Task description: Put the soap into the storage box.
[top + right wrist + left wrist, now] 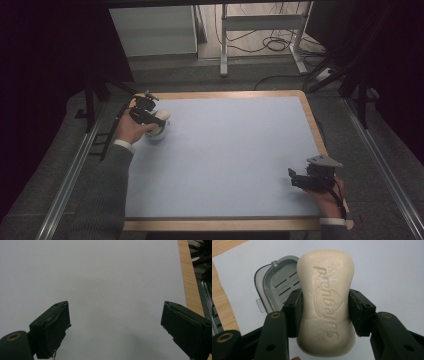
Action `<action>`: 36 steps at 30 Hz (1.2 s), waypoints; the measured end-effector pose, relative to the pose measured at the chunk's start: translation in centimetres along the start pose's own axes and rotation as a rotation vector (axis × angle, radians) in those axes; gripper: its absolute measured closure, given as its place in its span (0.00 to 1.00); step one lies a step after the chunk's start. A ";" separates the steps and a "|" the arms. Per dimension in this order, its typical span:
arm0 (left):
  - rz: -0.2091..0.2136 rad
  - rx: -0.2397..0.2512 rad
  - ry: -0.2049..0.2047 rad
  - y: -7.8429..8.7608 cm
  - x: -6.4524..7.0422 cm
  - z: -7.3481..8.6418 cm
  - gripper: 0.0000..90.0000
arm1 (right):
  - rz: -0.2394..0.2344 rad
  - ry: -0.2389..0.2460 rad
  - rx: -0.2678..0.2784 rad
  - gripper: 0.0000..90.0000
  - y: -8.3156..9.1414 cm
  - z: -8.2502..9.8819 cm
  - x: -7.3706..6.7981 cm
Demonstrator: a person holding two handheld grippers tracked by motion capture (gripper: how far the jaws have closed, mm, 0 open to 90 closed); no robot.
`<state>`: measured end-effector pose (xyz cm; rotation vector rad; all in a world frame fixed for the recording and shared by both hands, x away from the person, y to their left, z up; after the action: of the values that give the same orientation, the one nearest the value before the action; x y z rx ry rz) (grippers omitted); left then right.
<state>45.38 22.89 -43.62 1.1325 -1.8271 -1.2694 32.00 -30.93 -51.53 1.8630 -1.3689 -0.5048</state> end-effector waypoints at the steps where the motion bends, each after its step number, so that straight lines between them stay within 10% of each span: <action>1: 0.003 0.002 0.007 0.0 -0.1 -0.1 0.55 | 0.000 0.000 0.000 0.09 0.0 0.0 0.0; 36: -0.040 -0.087 0.154 -4.4 -2.9 -1.1 0.55 | 0.012 0.008 -0.013 0.09 -0.3 0.2 0.0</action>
<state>48.90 24.33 -47.49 1.1901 -1.6287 -1.2360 32.11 -30.98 -51.87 1.8434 -1.3670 -0.4988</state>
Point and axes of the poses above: each handheld gripper's, and its own axes: y roughly backward along the jaws, z roughly out of its underside, x roughly to its right, the point moved 1 cm from there along -y, roughly forward along the jaws, and after that the axes turned 11 degrees about -x, right-handed, at the moved point
